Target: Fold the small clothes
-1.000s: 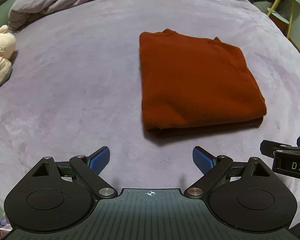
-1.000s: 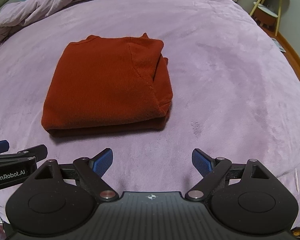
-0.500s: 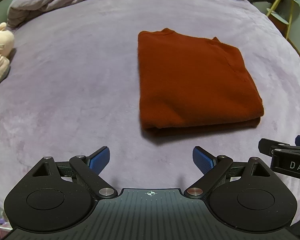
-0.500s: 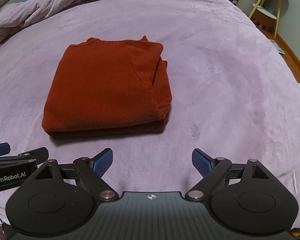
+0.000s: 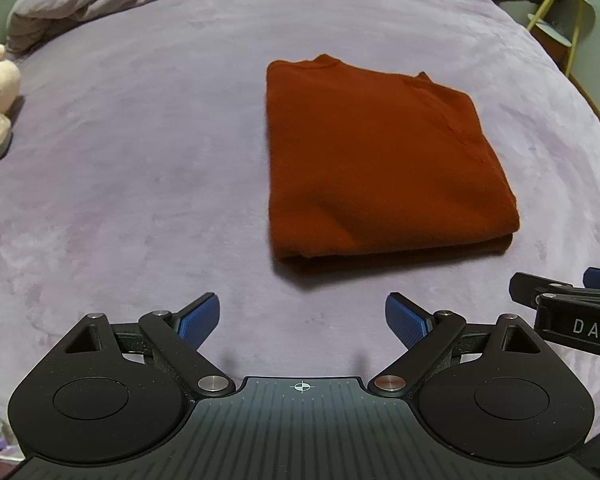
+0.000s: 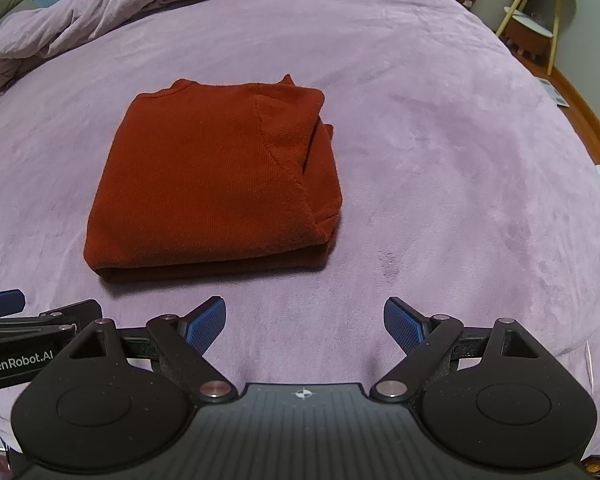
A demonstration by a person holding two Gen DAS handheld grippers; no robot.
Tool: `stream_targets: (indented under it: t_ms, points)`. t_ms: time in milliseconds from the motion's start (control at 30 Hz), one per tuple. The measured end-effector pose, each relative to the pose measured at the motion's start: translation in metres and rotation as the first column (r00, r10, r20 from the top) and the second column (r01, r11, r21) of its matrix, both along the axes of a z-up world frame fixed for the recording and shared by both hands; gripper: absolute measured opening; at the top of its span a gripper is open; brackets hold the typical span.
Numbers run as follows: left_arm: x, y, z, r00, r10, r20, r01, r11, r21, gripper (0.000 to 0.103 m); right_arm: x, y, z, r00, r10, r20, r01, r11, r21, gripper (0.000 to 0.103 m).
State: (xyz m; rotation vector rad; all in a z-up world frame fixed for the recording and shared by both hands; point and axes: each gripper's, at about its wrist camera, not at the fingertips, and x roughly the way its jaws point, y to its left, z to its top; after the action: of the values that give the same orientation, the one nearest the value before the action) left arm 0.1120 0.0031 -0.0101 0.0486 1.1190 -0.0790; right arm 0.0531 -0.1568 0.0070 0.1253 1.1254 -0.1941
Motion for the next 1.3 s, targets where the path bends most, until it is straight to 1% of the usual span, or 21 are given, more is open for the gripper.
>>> stream_targets:
  t_ms: [233,400,700,800,1133,1300]
  points:
    - [-0.001,-0.002,0.0,1.0,-0.014,-0.004,0.014,1.0,-0.019,0.094,0.0,-0.001,0.001,1.0,0.0,0.002,0.0,1.0,-0.001,0.087]
    - [-0.002,-0.007,-0.001,1.0,-0.027,0.0,0.027,1.0,0.002,0.094,0.0,-0.002,0.001,1.0,0.0,0.004,0.0,1.0,-0.003,0.087]
    - [-0.001,-0.008,-0.002,0.999,-0.034,-0.004,0.034,0.999,0.006,0.093,0.001,-0.003,0.0,1.0,-0.001,0.005,0.001,1.0,-0.002,0.087]
    - [-0.002,-0.008,-0.003,0.999,-0.041,-0.008,0.041,0.999,-0.008,0.093,0.0,-0.002,0.0,1.0,-0.001,0.004,0.001,1.0,-0.003,0.087]
    - [-0.003,-0.01,-0.003,0.999,-0.048,-0.005,0.048,0.999,-0.013,0.093,0.0,-0.003,0.0,1.0,0.001,0.008,-0.001,1.0,-0.01,0.087]
    - [-0.002,-0.01,-0.005,0.998,-0.057,-0.012,0.057,0.998,-0.031,0.093,0.0,-0.003,-0.001,1.0,0.002,0.008,-0.002,1.0,-0.01,0.087]
